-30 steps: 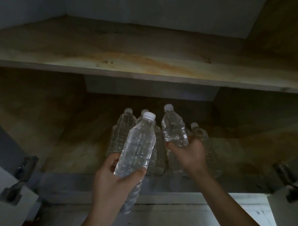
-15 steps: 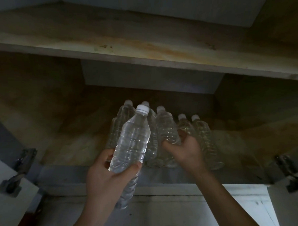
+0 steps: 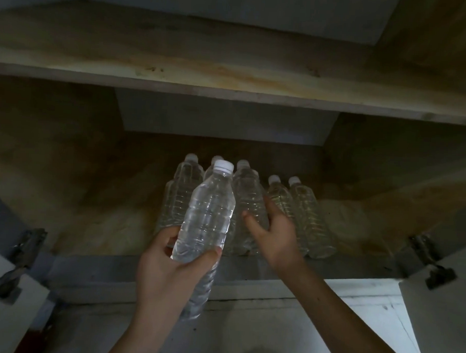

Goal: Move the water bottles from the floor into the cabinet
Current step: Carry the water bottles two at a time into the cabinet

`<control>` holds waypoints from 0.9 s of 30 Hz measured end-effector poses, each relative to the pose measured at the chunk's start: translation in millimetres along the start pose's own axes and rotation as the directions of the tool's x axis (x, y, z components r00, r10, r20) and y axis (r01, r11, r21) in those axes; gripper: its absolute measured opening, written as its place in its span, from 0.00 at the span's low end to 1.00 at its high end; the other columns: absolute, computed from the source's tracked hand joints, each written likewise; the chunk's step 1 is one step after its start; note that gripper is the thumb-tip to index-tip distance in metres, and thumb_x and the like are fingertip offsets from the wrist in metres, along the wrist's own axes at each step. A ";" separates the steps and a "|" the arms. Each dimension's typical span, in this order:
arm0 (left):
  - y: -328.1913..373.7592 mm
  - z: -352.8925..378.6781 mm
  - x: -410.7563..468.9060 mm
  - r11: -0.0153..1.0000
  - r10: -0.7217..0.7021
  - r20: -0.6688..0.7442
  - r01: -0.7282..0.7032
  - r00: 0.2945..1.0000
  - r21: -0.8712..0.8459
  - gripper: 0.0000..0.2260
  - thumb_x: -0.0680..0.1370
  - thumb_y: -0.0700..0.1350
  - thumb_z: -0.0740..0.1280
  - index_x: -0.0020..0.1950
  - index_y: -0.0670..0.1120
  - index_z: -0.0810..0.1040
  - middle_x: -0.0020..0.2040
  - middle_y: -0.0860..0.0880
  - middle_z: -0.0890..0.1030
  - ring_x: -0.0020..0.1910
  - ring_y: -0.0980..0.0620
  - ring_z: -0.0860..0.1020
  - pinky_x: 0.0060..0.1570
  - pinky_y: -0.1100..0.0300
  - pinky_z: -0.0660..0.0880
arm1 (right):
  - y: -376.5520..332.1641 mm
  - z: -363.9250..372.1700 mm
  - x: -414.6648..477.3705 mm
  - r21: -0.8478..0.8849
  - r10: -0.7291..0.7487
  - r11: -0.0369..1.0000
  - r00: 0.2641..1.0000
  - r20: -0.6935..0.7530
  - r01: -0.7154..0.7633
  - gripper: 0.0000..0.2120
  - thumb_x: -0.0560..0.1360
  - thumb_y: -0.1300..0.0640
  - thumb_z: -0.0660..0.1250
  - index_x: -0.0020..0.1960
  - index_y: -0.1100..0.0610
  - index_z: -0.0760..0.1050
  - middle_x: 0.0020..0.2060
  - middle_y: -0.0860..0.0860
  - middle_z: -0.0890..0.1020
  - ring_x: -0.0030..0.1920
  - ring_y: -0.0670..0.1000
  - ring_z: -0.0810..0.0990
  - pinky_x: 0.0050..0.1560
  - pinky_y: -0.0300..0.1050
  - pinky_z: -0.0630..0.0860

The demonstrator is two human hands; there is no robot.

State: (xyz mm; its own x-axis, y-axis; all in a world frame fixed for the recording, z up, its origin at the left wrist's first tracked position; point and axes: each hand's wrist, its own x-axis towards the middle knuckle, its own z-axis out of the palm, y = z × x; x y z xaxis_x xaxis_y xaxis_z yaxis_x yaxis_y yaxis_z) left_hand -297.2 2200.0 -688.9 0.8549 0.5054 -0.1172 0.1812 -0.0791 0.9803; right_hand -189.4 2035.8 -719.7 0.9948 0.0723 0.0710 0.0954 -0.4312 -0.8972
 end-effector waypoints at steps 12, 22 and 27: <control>23.1 38.2 -13.4 0.991 0.040 0.123 -0.055 0.992 0.119 0.12 0.63 0.54 0.79 0.39 0.51 0.82 0.32 0.55 0.84 0.31 0.56 0.82 0.35 0.55 0.79 | 48.4 -78.6 -22.2 -0.500 -0.198 0.856 0.977 -0.080 0.133 0.20 0.79 0.50 0.66 0.70 0.53 0.72 0.67 0.52 0.75 0.67 0.53 0.71 0.63 0.45 0.68; 52.2 129.4 -0.6 0.935 0.164 0.138 -0.198 0.977 0.293 0.16 0.63 0.61 0.77 0.39 0.54 0.77 0.33 0.56 0.82 0.35 0.56 0.81 0.39 0.51 0.81 | 90.7 -107.6 -26.4 -0.342 -0.062 0.940 0.989 -0.134 0.012 0.24 0.75 0.53 0.72 0.69 0.55 0.73 0.67 0.51 0.76 0.64 0.49 0.74 0.63 0.42 0.70; 50.1 155.7 3.5 0.899 0.168 0.108 -0.197 0.980 0.391 0.19 0.64 0.63 0.76 0.41 0.56 0.70 0.34 0.55 0.79 0.35 0.55 0.78 0.32 0.60 0.75 | 104.9 -111.5 -27.6 -0.222 -0.033 0.975 0.986 -0.161 -0.003 0.23 0.73 0.51 0.73 0.67 0.54 0.75 0.64 0.49 0.78 0.62 0.51 0.77 0.63 0.44 0.74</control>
State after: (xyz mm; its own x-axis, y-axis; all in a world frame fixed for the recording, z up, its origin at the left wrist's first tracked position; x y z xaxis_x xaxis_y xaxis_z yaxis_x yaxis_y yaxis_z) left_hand -209.4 2064.0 -664.9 0.9207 0.3890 0.0325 0.1845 -0.5069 0.8420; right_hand -203.1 1888.3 -767.1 0.9837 -0.0587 0.1700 0.0976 -0.6199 -0.7786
